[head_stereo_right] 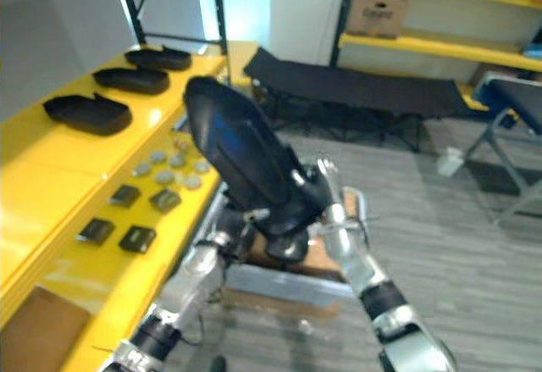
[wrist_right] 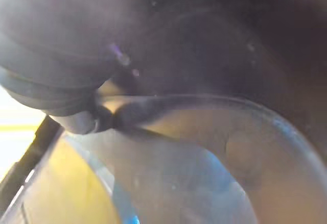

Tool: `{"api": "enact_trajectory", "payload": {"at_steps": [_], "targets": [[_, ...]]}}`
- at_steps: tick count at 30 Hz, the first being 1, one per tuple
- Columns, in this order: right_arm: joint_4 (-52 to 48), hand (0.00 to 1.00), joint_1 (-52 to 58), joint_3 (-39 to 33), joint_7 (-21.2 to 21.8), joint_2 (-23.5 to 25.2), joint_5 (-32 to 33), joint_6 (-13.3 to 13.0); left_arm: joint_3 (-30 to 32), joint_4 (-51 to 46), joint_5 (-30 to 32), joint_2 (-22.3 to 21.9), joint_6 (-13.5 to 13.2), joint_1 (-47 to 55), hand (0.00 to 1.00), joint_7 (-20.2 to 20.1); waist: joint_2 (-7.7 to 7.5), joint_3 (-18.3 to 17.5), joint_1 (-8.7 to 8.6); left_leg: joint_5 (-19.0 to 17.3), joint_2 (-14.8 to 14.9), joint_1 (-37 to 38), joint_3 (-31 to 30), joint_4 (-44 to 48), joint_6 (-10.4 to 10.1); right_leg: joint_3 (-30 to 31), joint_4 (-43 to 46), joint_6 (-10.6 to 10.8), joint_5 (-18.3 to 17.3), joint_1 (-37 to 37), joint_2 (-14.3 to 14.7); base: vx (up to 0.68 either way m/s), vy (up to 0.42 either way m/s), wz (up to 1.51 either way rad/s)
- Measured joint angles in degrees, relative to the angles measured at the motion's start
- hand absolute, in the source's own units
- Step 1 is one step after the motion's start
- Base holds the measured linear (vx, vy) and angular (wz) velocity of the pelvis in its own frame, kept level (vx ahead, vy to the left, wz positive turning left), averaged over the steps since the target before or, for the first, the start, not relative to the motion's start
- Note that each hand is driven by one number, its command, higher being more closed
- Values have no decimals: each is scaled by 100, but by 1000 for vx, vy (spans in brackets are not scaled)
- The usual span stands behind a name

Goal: Walk over and take plastic housings, then place them on the shelf

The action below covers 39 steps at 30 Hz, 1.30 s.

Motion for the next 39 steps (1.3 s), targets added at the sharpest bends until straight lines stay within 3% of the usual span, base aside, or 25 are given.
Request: {"api": "enact_trajectory", "payload": {"at_steps": [8, 9, 15, 16, 20, 22, 32, 39], "targets": [[0, 100, 353, -164, -134, 122, -211, -8, 843, 339, -1286, -243, -588, 296, 0, 108, -2, 1, 9, -1, 26, 7, 9, -1, -3, 7, 6, -5, -3, 0, 14, 0, 0, 0], [0, 100, 362, -227, -135, 132, -213, -31, 1022, 376, -1368, -249, -595, 309, 100, 107, -7, 4, 7, -2, 31, 7, 9, 0, -3, 7, 6, -6, -4, 0, 18, 0, 0, 0], [-3, 100, 363, -328, -262, 204, -190, -119, 1412, 547, -1519, -220, -576, 425, 100, -303, -21, -1, 27, -4, 42, 6, 5, 0, -6, 4, 7, -12, -7, 2, 31, 0, 0, 0], [-3, 100, 364, -335, -263, 242, -185, -119, 1381, 550, -1511, -227, -552, 446, 0, -361, -25, -2, 28, -4, 42, 6, 5, 0, -6, 4, 6, -13, -7, 2, 31, 0, 0, 0], [-37, 100, 363, -335, -274, 367, -176, -119, 946, 547, -1396, -230, -387, 440, 0, -564, -26, -4, 26, -5, 44, 7, 11, 1, -7, 7, 5, -17, -3, 2, 32, 0, 0, 0], [-74, 100, 362, -332, -318, 423, -174, -119, 681, 548, -1290, -234, -160, 406, 0, -584, -26, -3, 20, -9, 45, 13, 30, 2, -12, 15, 4, -19, -2, 1, 34, 0, 0, 0], [-86, 100, 257, -328, -590, 446, 199, -35, 457, 288, -1537, -204, -22, 101, 0, -540, -4, 9, -3, -21, 44, 28, 56, 9, -27, 37, -3, -33, 4, 1, 51, 0, 0, -1], [-248, 100, 53, -320, -851, 394, 198, 96, 492, 137, -1439, -211, 85, -194, 0, 350, 79, 6, -4, -26, 53, 47, 64, 27, -32, 66, -17, -45, 8, 2, 62, 0, 0, -2]]}}
